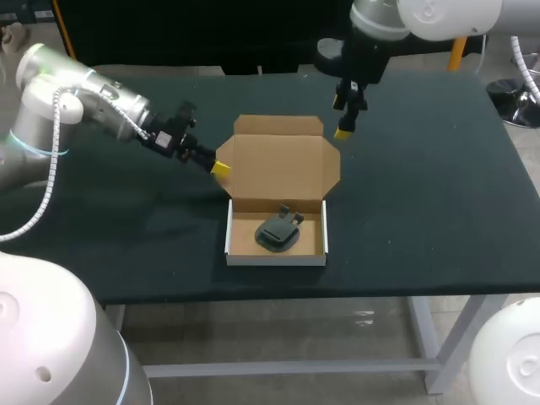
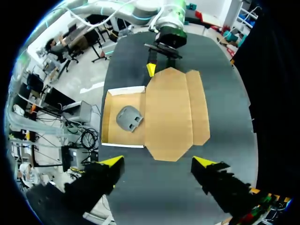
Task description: Assemble the packaging by folding the flat box into shape, placing the metal phone stand inside, and closing the box properly
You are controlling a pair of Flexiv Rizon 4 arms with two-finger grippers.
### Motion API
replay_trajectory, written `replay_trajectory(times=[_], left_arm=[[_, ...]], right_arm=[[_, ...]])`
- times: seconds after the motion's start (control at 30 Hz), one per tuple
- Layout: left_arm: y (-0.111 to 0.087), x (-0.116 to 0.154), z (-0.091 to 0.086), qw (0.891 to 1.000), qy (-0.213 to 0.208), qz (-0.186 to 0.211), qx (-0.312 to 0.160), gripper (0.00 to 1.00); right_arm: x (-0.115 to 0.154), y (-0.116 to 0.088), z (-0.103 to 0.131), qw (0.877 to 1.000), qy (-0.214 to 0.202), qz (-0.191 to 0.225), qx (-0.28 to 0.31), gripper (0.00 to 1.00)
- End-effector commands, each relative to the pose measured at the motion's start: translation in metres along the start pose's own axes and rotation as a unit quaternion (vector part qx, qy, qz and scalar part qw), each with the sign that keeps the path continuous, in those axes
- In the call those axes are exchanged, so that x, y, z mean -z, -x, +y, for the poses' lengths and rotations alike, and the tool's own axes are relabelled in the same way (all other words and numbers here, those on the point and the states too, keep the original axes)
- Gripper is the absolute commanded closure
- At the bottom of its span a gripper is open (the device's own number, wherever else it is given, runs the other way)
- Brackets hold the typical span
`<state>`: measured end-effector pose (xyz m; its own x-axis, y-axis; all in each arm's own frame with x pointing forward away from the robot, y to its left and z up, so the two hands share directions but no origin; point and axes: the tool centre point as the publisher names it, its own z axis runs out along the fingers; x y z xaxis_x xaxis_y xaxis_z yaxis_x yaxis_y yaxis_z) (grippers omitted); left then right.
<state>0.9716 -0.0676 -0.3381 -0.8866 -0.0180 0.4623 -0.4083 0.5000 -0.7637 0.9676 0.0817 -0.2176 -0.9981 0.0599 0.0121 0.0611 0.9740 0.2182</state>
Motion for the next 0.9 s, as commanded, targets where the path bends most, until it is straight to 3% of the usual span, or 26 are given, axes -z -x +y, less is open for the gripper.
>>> replay_trajectory(times=[0.03, 0.33, 0.9], left_arm=[[0.000, -0.005, -0.003, 1.000, 0.003, 0.027, -0.006, 0.55], [-0.011, -0.012, -0.005, 0.999, -0.011, 0.017, -0.040, 0.62], [-0.020, -0.021, -0.013, 0.998, -0.018, 0.017, -0.059, 0.75]], right_arm=[[0.001, 0.001, 0.001, 1.000, -0.003, 0.002, -0.001, 0.00], [0.002, 0.002, 0.000, 1.000, -0.004, 0.001, 0.000, 0.00], [0.002, 0.002, 0.000, 1.000, -0.007, 0.002, 0.002, 0.00]])
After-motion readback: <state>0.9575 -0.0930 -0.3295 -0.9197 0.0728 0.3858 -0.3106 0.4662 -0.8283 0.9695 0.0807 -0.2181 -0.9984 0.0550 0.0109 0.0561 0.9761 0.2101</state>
